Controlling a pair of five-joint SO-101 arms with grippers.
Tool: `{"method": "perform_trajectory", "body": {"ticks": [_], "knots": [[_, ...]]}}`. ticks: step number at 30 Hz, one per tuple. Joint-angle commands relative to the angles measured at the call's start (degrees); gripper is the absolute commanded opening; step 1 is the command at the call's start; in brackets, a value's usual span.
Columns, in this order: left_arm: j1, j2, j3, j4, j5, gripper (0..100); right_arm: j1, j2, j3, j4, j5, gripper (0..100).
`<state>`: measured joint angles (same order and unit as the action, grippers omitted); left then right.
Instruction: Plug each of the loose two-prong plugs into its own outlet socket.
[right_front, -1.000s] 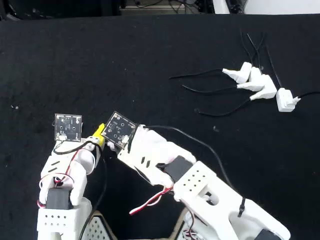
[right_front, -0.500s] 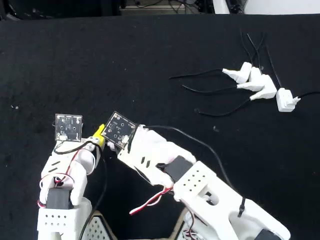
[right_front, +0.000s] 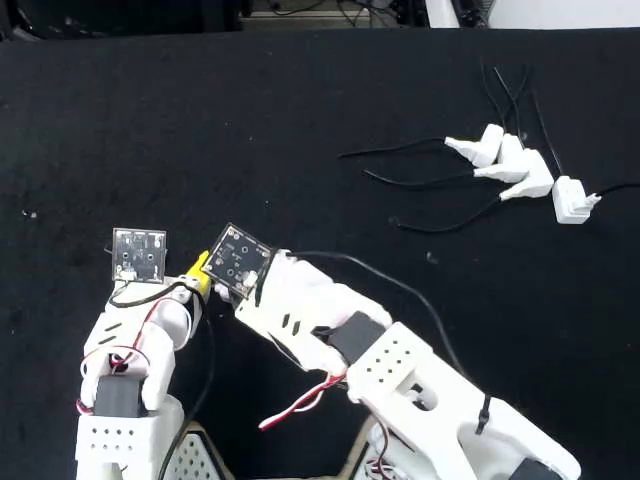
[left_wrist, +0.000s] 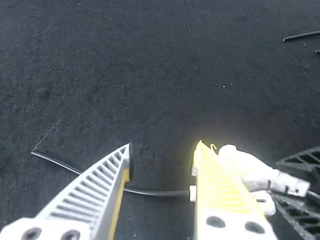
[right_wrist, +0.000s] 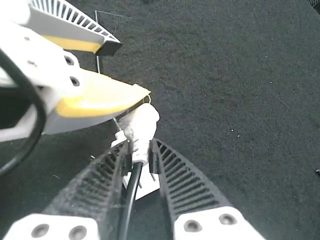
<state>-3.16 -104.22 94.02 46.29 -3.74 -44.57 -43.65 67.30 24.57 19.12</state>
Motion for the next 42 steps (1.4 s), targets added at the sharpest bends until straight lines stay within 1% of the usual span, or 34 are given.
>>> {"method": "perform_trajectory", "body": {"ticks": [1, 16, 21, 24, 28, 32, 37, 42], "knots": [[0.13, -0.35, -0.22, -0.44, -0.26, 21, -1.23, -2.24, -1.98, 0.26, -0.35, 1.1], [0.13, -0.35, 0.04, 0.44, -0.97, 21, -1.23, -2.24, -2.51, 0.35, -0.35, 1.1], [2.33, -0.35, -0.4, 2.37, -0.97, 21, -0.97, -2.24, -5.05, 4.75, -0.35, 1.1], [2.51, -0.35, -0.4, 2.37, -0.97, 21, 1.14, -2.24, -7.25, 7.74, -0.35, 1.1], [2.51, -0.35, -0.4, 2.46, -0.97, 21, 4.66, -2.24, -8.75, 9.23, -0.35, 1.1], [1.71, -0.35, -1.45, 2.81, -0.7, 21, 5.63, -2.15, -9.27, 10.64, -0.18, 1.1], [-3.82, -0.35, -2.68, 3.52, 1.41, 21, 7.3, -1.71, -14.64, 18.73, 0.0, 1.1], [-4.7, -0.26, -2.68, 3.6, 1.41, 21, 11.16, -1.63, -23.6, 30.24, -0.18, 1.1]]}}
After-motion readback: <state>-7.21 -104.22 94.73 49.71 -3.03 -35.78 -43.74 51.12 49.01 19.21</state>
